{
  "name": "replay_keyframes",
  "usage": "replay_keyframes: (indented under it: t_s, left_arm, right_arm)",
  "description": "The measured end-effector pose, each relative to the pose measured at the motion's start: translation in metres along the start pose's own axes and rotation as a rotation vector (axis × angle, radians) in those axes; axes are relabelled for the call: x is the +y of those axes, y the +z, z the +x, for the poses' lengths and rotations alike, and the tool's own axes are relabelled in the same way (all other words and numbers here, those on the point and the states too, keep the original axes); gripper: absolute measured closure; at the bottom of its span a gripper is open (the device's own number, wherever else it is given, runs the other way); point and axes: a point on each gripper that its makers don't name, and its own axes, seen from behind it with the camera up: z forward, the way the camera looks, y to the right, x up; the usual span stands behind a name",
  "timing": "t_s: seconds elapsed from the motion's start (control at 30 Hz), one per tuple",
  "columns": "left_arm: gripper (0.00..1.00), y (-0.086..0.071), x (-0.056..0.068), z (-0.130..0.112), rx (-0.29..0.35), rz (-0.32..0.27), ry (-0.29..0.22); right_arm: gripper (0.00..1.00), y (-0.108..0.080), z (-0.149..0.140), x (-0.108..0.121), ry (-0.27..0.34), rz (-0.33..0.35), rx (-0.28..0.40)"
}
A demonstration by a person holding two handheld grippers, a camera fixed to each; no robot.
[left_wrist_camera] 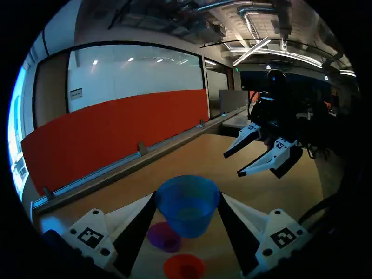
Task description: Pour water
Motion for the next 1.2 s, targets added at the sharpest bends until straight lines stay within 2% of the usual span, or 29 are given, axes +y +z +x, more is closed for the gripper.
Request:
replay_keyframes:
  t_s: [0.7,1.2]
  left_arm:
    - [0.11,-0.042,-0.025,0.052,0.199,0.046,-0.047]
    - [0.11,-0.063,-0.040,0.064,0.246,0.075,-0.070]
  right_arm:
    - [0.00,0.011,0.000,0.001,0.009,-0.006,-0.003]
    - [0.00,0.027,-0.012,0.003,0.004,0.000,-0.032]
